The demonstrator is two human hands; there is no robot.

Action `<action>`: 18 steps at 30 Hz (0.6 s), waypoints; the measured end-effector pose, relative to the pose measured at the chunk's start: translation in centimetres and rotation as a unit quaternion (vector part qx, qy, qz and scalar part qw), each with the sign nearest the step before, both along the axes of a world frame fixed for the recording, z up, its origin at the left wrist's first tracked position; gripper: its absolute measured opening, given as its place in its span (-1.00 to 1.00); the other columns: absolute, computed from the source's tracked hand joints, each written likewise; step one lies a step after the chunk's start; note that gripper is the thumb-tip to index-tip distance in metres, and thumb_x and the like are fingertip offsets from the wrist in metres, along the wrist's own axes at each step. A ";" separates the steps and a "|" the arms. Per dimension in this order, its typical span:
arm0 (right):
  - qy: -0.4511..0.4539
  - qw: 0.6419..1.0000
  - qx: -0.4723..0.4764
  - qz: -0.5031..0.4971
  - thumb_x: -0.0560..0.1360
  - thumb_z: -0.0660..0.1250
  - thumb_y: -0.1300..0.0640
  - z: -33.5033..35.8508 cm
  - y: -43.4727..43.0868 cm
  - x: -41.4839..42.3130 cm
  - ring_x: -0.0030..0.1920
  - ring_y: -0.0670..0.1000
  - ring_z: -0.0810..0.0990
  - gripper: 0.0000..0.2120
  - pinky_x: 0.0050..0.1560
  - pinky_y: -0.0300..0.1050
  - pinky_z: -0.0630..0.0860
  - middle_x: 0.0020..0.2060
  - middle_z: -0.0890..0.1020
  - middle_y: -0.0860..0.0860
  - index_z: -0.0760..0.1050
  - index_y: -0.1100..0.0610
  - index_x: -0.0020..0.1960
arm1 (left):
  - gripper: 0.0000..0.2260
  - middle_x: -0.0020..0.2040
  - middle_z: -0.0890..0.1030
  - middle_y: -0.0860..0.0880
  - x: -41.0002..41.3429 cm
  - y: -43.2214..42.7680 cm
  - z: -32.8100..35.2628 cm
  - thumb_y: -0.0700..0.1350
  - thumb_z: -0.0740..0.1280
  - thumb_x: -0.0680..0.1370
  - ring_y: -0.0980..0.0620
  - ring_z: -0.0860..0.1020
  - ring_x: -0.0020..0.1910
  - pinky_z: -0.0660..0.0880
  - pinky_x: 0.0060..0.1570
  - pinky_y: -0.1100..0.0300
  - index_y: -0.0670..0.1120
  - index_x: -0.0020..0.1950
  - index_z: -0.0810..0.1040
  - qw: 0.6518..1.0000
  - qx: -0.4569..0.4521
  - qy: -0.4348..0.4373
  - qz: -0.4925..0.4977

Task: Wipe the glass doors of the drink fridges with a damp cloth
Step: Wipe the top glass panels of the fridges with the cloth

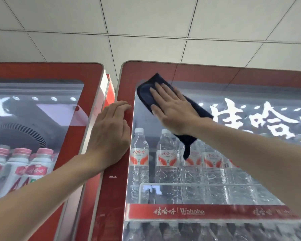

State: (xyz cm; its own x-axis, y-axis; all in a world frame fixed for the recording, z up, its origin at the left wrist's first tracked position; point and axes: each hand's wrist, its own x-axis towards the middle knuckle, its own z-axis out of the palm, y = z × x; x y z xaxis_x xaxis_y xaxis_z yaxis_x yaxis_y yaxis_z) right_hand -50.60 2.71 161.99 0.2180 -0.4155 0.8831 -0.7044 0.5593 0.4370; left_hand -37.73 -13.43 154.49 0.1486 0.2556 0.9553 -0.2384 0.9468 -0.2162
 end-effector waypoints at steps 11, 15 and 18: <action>0.041 0.999 0.006 0.001 0.68 -0.23 -0.18 5.3 -1.5 0.8 0.65 -0.13 -0.21 -0.39 0.65 -0.03 -0.21 0.68 -0.12 -0.08 -0.15 -0.05 0.69 | -0.50 0.48 0.45 -0.07 2.3 -3.2 -1.0 0.00 0.05 0.61 -0.04 0.38 0.48 0.22 0.51 0.05 -0.16 0.48 0.43 0.995 -0.016 -0.051 0.088; -0.004 1.000 -0.030 -0.004 0.73 -0.18 -0.11 7.2 -2.4 1.8 0.66 -0.11 -0.20 -0.43 0.65 0.00 -0.21 0.68 -0.14 -0.06 -0.16 -0.01 0.70 | -0.49 0.48 0.45 -0.03 2.9 -3.9 -0.8 0.02 0.01 0.62 0.01 0.39 0.47 0.25 0.49 0.08 -0.13 0.50 0.42 0.994 -0.035 -0.071 0.077; -0.022 0.999 -0.035 -0.006 0.73 -0.20 -0.13 5.2 -2.9 2.4 0.66 -0.07 -0.23 -0.43 0.64 0.03 -0.25 0.68 -0.17 -0.02 -0.18 -0.01 0.69 | -0.53 0.46 0.46 -0.03 3.8 -5.0 -1.4 0.03 -0.01 0.65 0.04 0.36 0.45 0.21 0.45 0.11 -0.08 0.50 0.39 0.998 -0.011 -0.043 0.046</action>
